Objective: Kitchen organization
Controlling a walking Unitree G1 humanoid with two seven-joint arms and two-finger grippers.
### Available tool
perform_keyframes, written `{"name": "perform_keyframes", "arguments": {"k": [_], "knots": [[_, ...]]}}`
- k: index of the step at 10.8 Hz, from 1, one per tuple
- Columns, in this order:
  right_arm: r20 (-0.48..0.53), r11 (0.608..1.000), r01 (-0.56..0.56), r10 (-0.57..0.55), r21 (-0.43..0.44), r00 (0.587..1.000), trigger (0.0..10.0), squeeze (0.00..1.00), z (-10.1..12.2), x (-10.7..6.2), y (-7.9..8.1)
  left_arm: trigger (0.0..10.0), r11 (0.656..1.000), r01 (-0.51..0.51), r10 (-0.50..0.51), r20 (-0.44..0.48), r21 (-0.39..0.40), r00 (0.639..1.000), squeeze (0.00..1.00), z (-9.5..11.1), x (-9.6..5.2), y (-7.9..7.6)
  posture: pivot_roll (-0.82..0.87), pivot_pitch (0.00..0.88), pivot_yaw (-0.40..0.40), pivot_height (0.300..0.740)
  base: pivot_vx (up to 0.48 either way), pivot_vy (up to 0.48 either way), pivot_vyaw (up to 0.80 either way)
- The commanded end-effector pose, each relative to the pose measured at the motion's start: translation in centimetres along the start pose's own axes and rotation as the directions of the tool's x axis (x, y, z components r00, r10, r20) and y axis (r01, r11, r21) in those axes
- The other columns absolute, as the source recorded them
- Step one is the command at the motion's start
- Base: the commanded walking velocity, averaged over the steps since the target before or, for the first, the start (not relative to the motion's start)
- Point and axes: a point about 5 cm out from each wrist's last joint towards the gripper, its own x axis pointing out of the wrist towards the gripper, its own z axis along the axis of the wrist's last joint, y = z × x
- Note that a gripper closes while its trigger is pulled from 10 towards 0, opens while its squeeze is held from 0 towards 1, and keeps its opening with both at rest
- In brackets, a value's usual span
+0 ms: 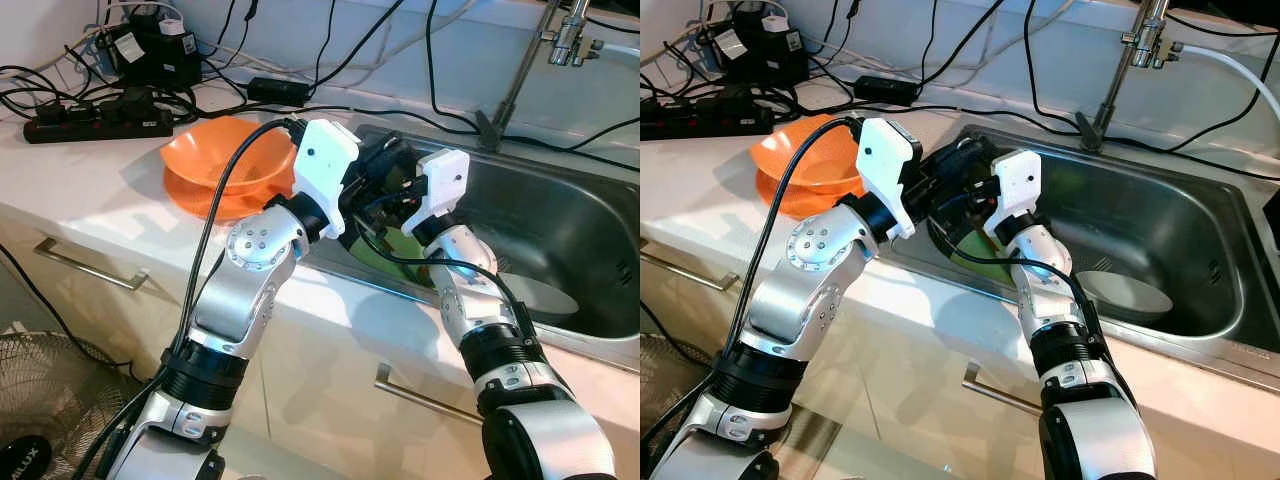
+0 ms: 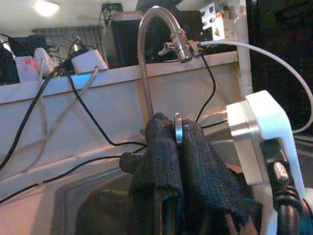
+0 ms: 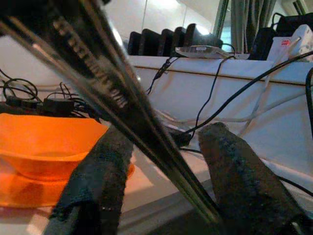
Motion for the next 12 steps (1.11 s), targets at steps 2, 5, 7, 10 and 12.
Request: {"name": "perform_keyframes", "arguments": {"k": [2, 5, 7, 10, 12], "knots": [[0.010, 1.000, -0.009, 0.008, 0.013, 1.000, 0.0, 0.00, 0.15, -0.09, -0.01, 10.0, 1.000, 0.014, -0.014, 0.002, 0.006, 1.000, 0.00, 0.15, 0.13, -0.37, 0.24, 0.015, -0.035, 0.740, 0.000, 0.000, 0.00], [0.010, 1.000, -0.008, 0.007, 0.014, 1.000, 0.0, 0.00, 0.17, -0.11, -0.04, 10.0, 1.000, 0.011, -0.011, 0.000, 0.003, 1.000, 0.00, 0.14, 0.15, -0.33, 0.24, 0.016, -0.035, 0.740, 0.000, 0.000, 0.00], [0.011, 1.000, -0.008, 0.008, 0.015, 1.000, 0.0, 0.00, 0.15, -0.12, -0.03, 10.0, 1.000, 0.016, -0.016, -0.005, 0.005, 1.000, 0.00, 0.10, 0.14, -0.37, 0.24, 0.015, -0.035, 0.740, 0.000, 0.000, 0.00], [0.007, 1.000, -0.007, 0.007, 0.015, 1.000, 0.0, 0.00, 0.09, -0.13, -0.03, 10.0, 1.000, 0.010, -0.010, -0.016, 0.028, 1.000, 0.17, -0.04, 0.18, -0.31, 0.24, 0.015, -0.036, 0.740, 0.000, 0.000, 0.00], [0.002, 1.000, 0.015, -0.015, 0.019, 1.000, 0.0, 0.00, 0.03, -0.16, -0.34, 10.0, 1.000, -0.006, 0.006, -0.016, 0.024, 1.000, 1.00, -0.12, 0.16, -0.09, 0.24, 0.016, -0.035, 0.740, 0.000, 0.000, 0.00]]}}
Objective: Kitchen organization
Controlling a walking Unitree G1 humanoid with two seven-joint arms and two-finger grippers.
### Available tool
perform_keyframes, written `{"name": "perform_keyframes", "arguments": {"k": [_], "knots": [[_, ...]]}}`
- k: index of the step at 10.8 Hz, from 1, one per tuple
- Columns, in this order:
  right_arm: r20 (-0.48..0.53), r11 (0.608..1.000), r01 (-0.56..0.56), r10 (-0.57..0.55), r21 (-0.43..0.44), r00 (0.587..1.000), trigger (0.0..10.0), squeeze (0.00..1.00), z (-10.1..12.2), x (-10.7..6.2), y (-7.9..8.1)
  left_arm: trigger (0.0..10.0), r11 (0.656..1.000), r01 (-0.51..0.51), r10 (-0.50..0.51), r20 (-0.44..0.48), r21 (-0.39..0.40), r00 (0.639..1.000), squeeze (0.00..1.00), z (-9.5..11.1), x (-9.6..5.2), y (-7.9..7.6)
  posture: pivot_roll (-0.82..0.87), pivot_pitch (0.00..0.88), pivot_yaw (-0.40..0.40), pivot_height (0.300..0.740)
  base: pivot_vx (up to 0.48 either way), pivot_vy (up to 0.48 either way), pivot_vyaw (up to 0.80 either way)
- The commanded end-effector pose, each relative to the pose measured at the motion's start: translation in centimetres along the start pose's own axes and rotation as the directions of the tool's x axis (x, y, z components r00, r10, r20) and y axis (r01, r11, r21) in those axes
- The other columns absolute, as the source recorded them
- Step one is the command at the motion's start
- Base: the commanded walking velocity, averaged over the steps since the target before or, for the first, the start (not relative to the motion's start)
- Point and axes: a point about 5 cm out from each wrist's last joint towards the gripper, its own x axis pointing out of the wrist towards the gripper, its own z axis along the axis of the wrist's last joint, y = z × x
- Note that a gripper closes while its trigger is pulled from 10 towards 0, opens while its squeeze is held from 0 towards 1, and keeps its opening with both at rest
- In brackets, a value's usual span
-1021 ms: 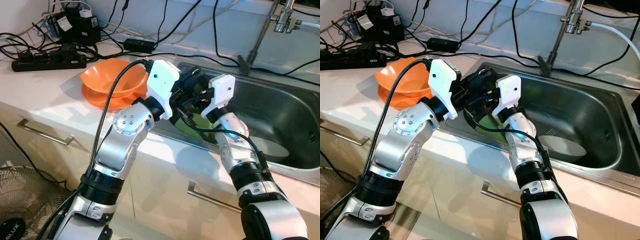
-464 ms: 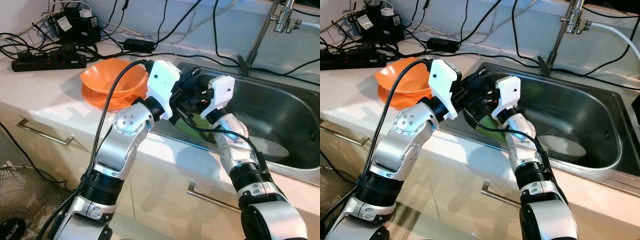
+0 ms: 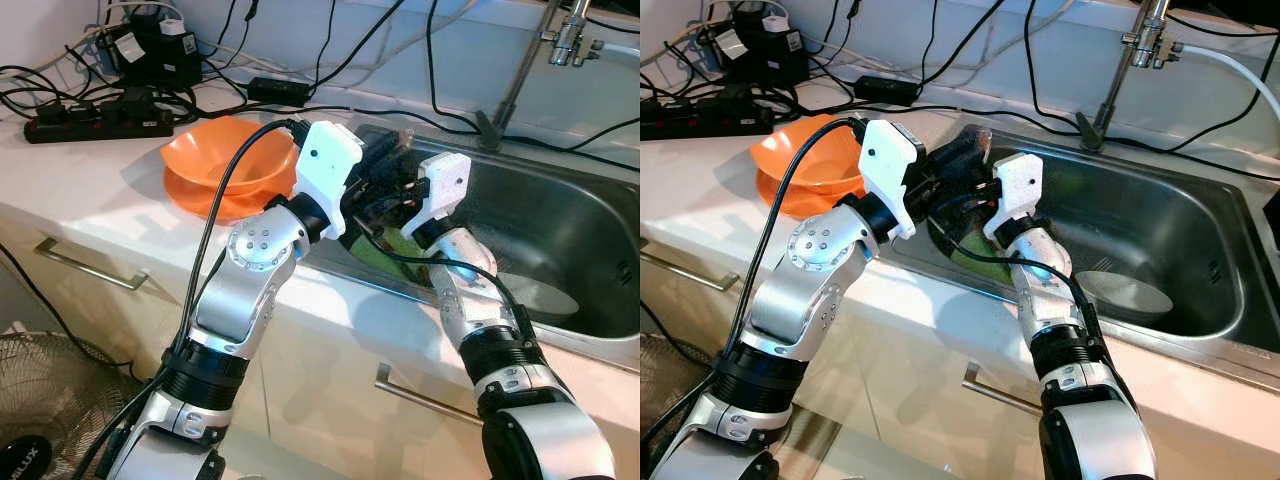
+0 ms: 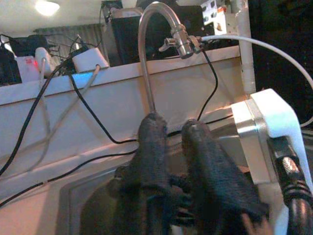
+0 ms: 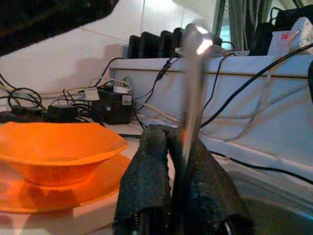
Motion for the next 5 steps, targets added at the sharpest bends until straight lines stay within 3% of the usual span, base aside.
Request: {"name": "perform_keyframes", "arguments": {"k": [1, 5], "knots": [[0.000, 1.000, 0.031, -0.031, 0.001, 1.000, 0.0, 0.00, 0.2, 0.0, -0.7, 10.0, 1.000, -0.004, 0.004, 0.002, 0.000, 1.000, 1.00, 0.0, 0.1, 0.0, 0.24, 0.017, -0.037, 0.740, 0.000, 0.000, 0.00], [-0.030, 0.993, 0.116, -0.116, 0.005, 0.993, 0.0, 0.00, 0.0, 0.0, -2.0, 10.0, 0.999, -0.053, 0.053, 0.015, -0.008, 0.998, 1.00, 0.2, -0.3, 0.6, 0.25, 0.016, -0.040, 0.740, 0.000, 0.000, 0.00]]}}
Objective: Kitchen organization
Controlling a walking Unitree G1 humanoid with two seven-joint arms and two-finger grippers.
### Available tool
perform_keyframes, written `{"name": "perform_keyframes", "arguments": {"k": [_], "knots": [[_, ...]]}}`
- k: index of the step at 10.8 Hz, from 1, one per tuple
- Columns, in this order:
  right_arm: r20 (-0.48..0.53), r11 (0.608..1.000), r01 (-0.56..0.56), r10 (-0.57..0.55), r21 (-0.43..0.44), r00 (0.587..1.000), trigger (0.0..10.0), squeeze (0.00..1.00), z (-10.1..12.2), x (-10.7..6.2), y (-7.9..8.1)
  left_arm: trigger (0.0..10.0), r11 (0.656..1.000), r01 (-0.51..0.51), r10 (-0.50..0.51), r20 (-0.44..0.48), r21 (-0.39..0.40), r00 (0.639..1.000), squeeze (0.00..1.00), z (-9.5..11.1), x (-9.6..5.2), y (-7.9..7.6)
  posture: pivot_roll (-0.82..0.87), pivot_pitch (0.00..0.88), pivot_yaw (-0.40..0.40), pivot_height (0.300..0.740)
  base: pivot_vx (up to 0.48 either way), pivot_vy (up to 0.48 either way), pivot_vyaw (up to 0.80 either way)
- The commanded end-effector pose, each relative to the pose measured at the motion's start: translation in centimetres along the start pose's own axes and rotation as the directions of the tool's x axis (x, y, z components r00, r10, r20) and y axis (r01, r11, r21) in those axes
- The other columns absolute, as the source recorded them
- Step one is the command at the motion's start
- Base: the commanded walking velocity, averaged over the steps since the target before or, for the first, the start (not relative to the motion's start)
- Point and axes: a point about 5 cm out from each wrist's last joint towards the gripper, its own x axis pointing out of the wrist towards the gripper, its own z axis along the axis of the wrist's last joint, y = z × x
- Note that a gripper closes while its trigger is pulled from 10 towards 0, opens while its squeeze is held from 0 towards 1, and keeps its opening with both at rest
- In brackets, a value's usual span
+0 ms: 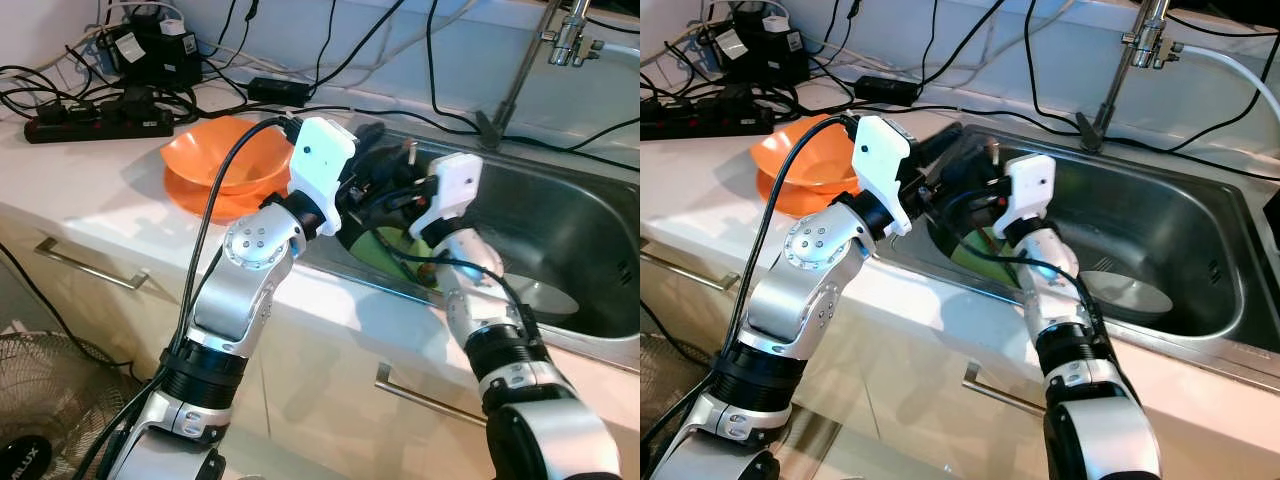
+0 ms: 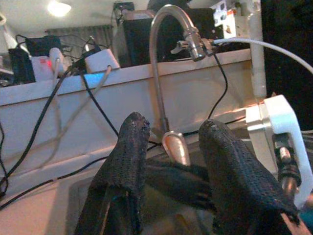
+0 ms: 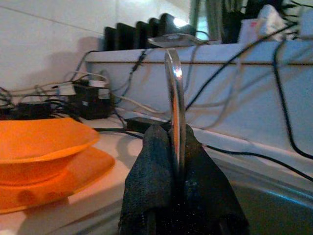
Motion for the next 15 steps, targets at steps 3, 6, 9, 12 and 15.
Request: {"name": "perform_keyframes", "arguments": {"k": [3, 6, 9, 12, 15], "knots": [[-0.083, 0.993, 0.113, -0.116, -0.040, 0.990, 0.0, 0.00, -0.4, 0.2, -2.4, 10.0, 0.999, -0.045, 0.045, -0.052, 0.010, 0.998, 0.00, -0.9, -1.1, 0.7, 0.25, 0.014, -0.039, 0.740, 0.000, 0.000, 0.00], [-0.187, 0.973, 0.215, -0.227, -0.084, 0.956, 10.0, 0.00, -1.0, 0.2, -4.0, 10.0, 1.000, -0.014, 0.014, -0.169, 0.002, 0.985, 0.00, -3.0, -2.6, 0.1, 0.26, 0.015, -0.037, 0.740, 0.000, 0.000, 0.00], [-0.347, 0.948, 0.299, -0.317, -0.106, 0.882, 10.0, 0.00, -2.8, -0.5, -4.8, 10.0, 0.998, 0.026, -0.043, -0.308, -0.058, 0.950, 0.00, -5.7, -4.4, -1.8, 0.27, 0.015, -0.040, 0.740, 0.000, 0.000, 0.00], [-0.489, 0.931, 0.356, -0.348, -0.081, 0.800, 10.0, 0.00, -4.8, -1.7, -4.6, 10.0, 0.996, 0.000, -0.031, -0.366, -0.085, 0.930, 0.00, -6.6, -5.2, -2.4, 0.28, 0.015, -0.044, 0.740, 0.000, 0.000, 0.00], [-0.548, 0.938, 0.340, -0.317, -0.063, 0.774, 10.0, 0.00, -6.0, -2.3, -3.6, 10.0, 0.995, 0.002, -0.041, -0.410, -0.095, 0.911, 0.00, -7.1, -5.6, -2.5, 0.29, 0.017, -0.049, 0.740, 0.000, 0.000, 0.00]]}}
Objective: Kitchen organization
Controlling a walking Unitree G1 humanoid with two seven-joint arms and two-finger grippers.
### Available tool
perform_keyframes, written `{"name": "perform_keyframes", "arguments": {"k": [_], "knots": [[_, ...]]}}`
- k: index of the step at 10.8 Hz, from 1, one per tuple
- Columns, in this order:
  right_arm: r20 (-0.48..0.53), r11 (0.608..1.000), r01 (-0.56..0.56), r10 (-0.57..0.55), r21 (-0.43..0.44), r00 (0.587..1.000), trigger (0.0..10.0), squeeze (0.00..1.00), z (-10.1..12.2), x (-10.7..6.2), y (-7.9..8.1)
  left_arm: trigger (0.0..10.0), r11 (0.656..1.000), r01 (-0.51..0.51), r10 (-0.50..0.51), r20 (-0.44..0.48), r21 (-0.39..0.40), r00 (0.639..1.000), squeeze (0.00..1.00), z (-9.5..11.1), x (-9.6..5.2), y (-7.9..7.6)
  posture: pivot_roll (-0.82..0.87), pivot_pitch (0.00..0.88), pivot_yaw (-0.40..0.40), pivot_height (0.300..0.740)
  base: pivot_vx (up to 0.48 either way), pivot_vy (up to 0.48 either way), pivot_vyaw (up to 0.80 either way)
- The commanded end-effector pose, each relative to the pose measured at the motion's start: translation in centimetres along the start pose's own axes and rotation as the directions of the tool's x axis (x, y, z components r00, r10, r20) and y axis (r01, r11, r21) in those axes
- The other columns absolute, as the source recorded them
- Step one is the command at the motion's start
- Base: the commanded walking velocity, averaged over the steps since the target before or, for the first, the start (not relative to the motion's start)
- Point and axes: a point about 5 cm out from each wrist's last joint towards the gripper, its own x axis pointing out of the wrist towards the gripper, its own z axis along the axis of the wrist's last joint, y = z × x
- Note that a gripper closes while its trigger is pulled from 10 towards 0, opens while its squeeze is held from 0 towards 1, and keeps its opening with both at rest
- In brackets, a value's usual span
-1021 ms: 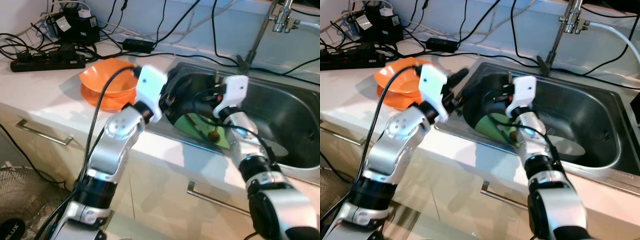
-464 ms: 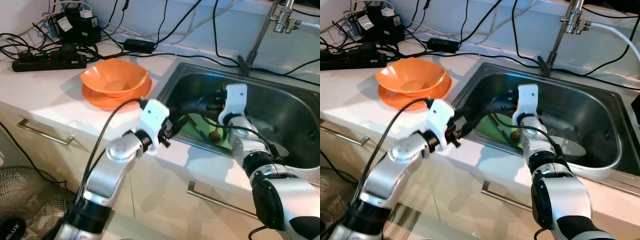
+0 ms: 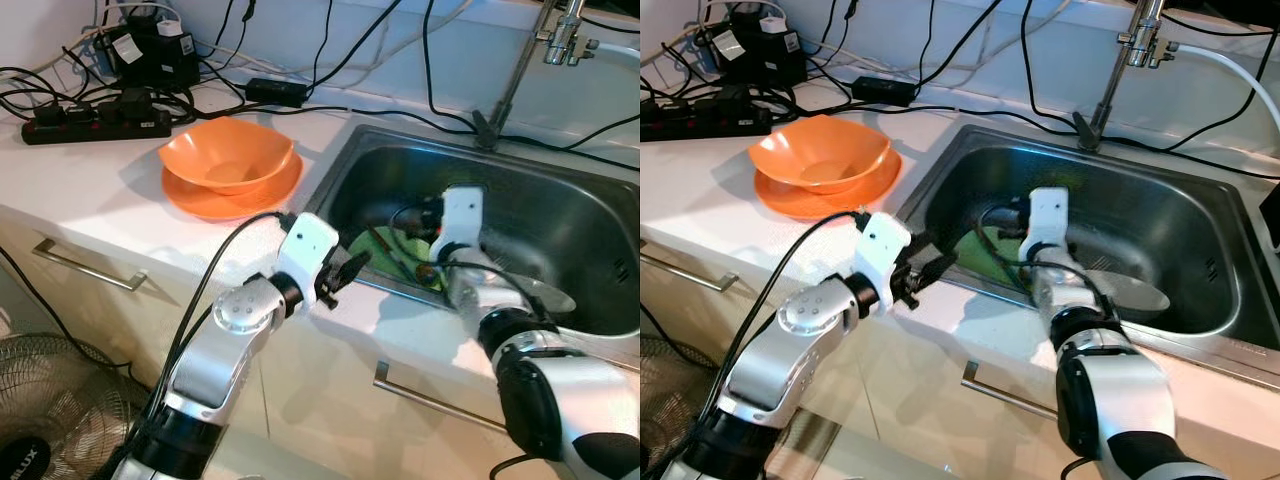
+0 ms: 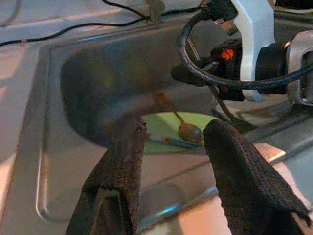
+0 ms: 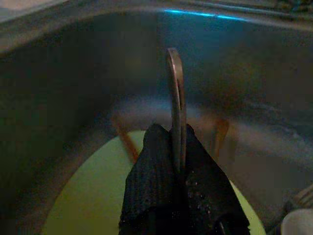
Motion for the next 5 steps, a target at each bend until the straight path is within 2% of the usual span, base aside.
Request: {"name": "perform_keyframes", "arguments": {"k": [1, 2, 3, 5], "knots": [[-0.005, 1.000, 0.000, 0.000, 0.007, 1.000, 10.0, 0.00, 0.24, 0.09, 0.03, 10.0, 1.000, 0.009, -0.010, 0.004, 0.009, 1.000, 0.00, 0.37, -0.01, -0.30, 0.29, 0.016, -0.051, 0.740, 0.000, 0.000, 0.00], [-0.015, 1.000, -0.010, 0.010, 0.005, 1.000, 10.0, 0.29, 0.02, 0.07, 0.29, 10.0, 1.000, 0.010, -0.010, -0.002, 0.007, 1.000, 0.00, 0.33, -0.01, -0.37, 0.29, 0.016, -0.051, 0.740, 0.000, 0.000, 0.00], [-0.024, 1.000, -0.020, 0.020, 0.002, 0.999, 10.0, 0.94, -0.35, 0.01, 0.60, 10.0, 1.000, 0.015, -0.015, -0.008, 0.006, 1.000, 0.00, 0.27, -0.05, -0.46, 0.30, 0.015, -0.053, 0.740, 0.000, 0.000, 0.00], [-0.028, 1.000, -0.026, 0.026, 0.003, 0.999, 10.0, 0.88, -0.50, -0.02, 0.73, 10.0, 1.000, 0.017, -0.017, -0.012, 0.006, 1.000, 0.00, 0.23, -0.08, -0.54, 0.30, 0.010, -0.051, 0.740, 0.000, 0.000, 0.00]]}}
